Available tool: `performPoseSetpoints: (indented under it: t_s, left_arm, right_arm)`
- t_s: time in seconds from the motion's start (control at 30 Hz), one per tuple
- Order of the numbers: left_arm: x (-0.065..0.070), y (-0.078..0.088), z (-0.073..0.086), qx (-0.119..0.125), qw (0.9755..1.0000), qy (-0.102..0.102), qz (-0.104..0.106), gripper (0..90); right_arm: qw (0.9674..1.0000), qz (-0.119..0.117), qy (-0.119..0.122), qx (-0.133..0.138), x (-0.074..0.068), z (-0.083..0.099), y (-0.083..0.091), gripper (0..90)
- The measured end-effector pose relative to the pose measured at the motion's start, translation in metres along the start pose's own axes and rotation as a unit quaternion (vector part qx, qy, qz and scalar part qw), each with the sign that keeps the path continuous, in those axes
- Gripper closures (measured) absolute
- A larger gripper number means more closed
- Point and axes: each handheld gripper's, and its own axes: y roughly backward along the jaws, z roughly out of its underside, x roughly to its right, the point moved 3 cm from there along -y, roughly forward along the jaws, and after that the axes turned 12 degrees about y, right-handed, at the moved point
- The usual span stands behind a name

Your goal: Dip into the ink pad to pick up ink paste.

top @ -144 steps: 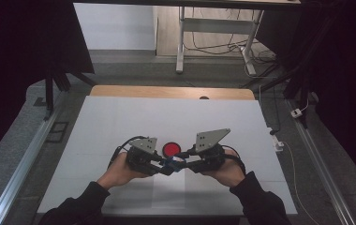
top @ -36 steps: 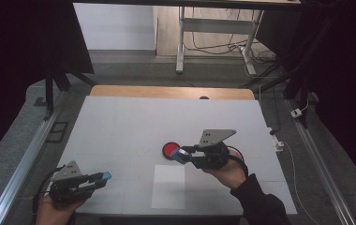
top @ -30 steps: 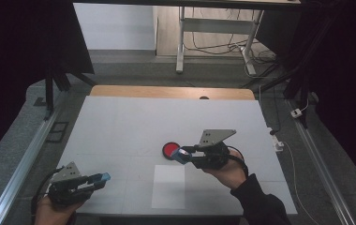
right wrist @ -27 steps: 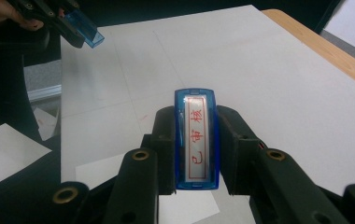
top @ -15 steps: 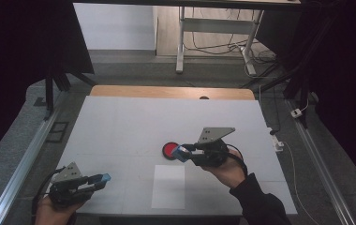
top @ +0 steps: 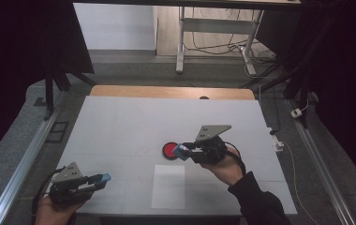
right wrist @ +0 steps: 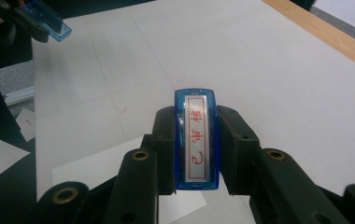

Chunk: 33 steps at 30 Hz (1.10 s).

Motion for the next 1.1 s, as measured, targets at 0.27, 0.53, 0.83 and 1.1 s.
performPoseSetpoints:
  t_s: [0.27, 0.53, 0.83, 1.1]
  left_arm:
    - [0.000, 0.000, 0.000, -0.001, 1.0000, -0.001, 0.000, 68.6]
    - [0.000, 0.000, 0.000, -0.001, 1.0000, 0.000, 0.002, 68.6]
    - [-0.001, 0.001, 0.000, 0.002, 1.0000, 0.002, 0.006, 68.6]
    - [0.000, 0.000, 0.000, 0.000, 1.0000, 0.000, 0.006, 68.6]
  right_arm:
    - [0.9997, 0.017, -0.007, -0.017, 0.009, 0.001, -0.008, 70.3]
    - [0.9989, 0.021, -0.009, -0.041, 0.018, 0.004, -0.026, 70.4]
    - [0.9978, 0.019, -0.011, -0.063, 0.028, 0.006, -0.044, 70.4]
    - [0.9961, 0.018, -0.016, -0.085, 0.035, 0.009, -0.062, 70.5]
